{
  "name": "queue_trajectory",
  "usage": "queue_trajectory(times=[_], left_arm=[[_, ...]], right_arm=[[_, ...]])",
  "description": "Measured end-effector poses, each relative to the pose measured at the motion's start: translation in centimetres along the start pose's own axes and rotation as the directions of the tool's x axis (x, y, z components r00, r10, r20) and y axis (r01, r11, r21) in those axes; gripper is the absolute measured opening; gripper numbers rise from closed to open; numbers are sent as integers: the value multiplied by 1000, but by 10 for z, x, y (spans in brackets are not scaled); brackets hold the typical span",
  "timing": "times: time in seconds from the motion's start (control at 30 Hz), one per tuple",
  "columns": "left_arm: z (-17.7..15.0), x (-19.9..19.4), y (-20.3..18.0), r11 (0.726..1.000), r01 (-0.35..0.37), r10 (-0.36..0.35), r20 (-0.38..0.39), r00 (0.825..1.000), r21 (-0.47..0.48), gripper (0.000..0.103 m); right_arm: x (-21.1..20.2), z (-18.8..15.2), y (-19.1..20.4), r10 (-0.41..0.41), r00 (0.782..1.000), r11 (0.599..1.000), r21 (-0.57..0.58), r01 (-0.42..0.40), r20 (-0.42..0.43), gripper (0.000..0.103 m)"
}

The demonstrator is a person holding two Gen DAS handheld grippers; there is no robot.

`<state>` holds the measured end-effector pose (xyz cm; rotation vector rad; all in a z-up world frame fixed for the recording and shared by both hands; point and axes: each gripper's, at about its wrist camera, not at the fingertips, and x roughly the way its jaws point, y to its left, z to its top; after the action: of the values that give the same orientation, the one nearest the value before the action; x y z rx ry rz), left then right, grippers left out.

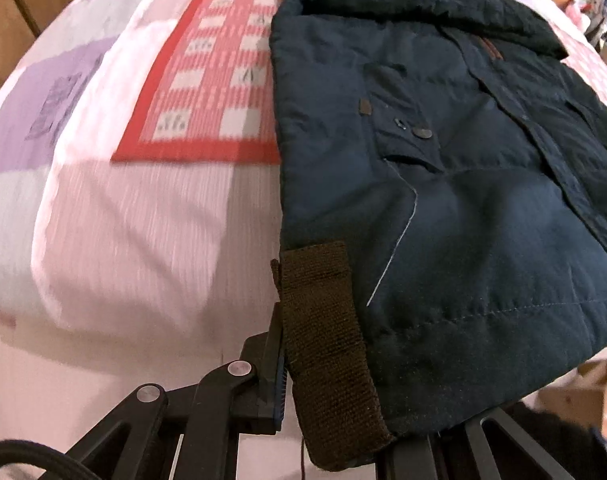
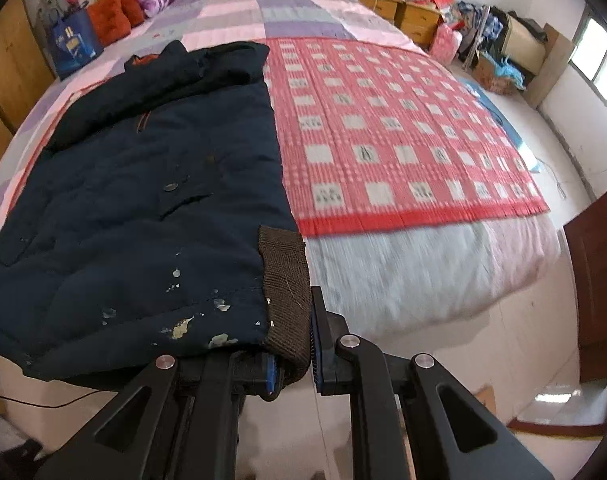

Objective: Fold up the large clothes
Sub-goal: 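Carry the hem with the right tool up over the jacket toward the collar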

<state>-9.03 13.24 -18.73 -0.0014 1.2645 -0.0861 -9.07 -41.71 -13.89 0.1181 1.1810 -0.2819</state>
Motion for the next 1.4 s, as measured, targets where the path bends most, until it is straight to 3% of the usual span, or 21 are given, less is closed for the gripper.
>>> queue_trajectory(times=[0.23,0.33,0.53,0.67,0.77,0.97,1.1,1.4], left_arm=[[-25,-30,-4,1000,1,-3,-105,994,-16,15],[-9,-31,-3,1000,-7,5,-92,996,-25,16],[69,-34,17,994,-25,31,47,998,-108,16],[140,-43,15,991,-37,59,169,984,-131,17],[190,-51,8,989,-59,92,244,965,-138,17],[287,-33,4,980,-107,154,301,941,-166,16],[343,-1,2,979,-127,170,295,940,-157,16],[454,117,7,984,-110,129,133,983,-143,16]], right_arm=[[-54,-18,-7,-14,994,1000,-21,12,-105,13],[-64,-3,-8,-9,996,999,-34,6,-92,13],[-53,70,-1,54,998,997,-63,-51,46,12],[-42,125,-3,109,986,994,-32,-105,130,12],[-30,177,-5,160,966,987,-43,-154,201,12],[8,286,4,228,927,973,-101,-207,299,13],[53,349,13,238,925,971,-82,-223,295,13],[168,444,30,182,966,980,42,-193,183,13]])
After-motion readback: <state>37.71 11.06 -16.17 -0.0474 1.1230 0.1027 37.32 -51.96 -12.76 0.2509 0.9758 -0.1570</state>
